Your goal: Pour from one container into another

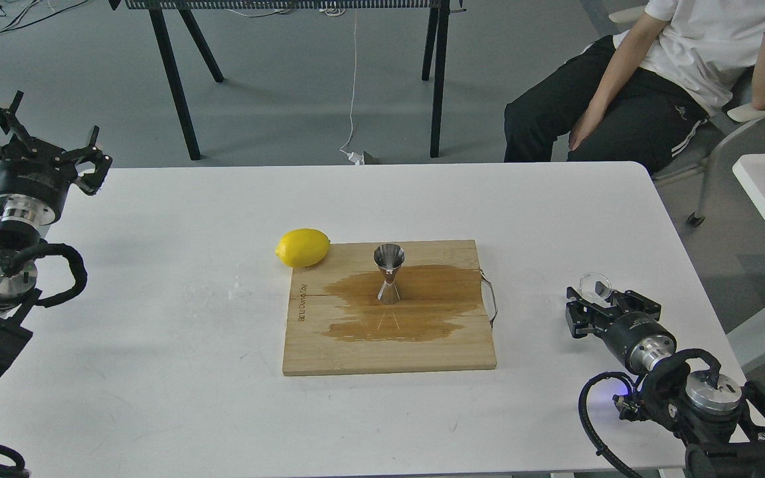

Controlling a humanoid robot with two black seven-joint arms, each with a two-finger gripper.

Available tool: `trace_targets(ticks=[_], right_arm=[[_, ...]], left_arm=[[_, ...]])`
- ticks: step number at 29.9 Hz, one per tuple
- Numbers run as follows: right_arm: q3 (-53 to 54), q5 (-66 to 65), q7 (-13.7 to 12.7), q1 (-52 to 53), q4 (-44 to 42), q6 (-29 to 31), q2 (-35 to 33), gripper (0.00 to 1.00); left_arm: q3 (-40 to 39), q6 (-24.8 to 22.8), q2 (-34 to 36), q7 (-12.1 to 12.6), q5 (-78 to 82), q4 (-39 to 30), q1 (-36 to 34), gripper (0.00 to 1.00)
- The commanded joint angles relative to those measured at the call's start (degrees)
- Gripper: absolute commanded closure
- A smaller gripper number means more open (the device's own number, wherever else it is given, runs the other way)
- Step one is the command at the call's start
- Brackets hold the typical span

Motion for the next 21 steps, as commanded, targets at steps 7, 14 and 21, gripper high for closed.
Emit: trace_targets(ticks=[7, 14, 21], right_arm=[[3.8, 0.7, 0.0, 0.0, -2.4, 0.0, 0.4, 0.57], [4.0, 1.6, 0.1, 0.0, -2.8, 0.0, 1.0, 0.55], [3.6, 1.6, 0.0, 0.4, -2.7, 0.0, 1.1, 0.49]], left_arm=[[0.0, 0.0, 0.1, 0.0, 0.0, 0.0, 0.0, 0.0], [0.0, 0.0, 0.1, 0.0, 0.0, 0.0, 0.1, 0.0], [0.0, 0.0, 0.0, 0.0, -0.1, 0.0, 0.1, 0.0]])
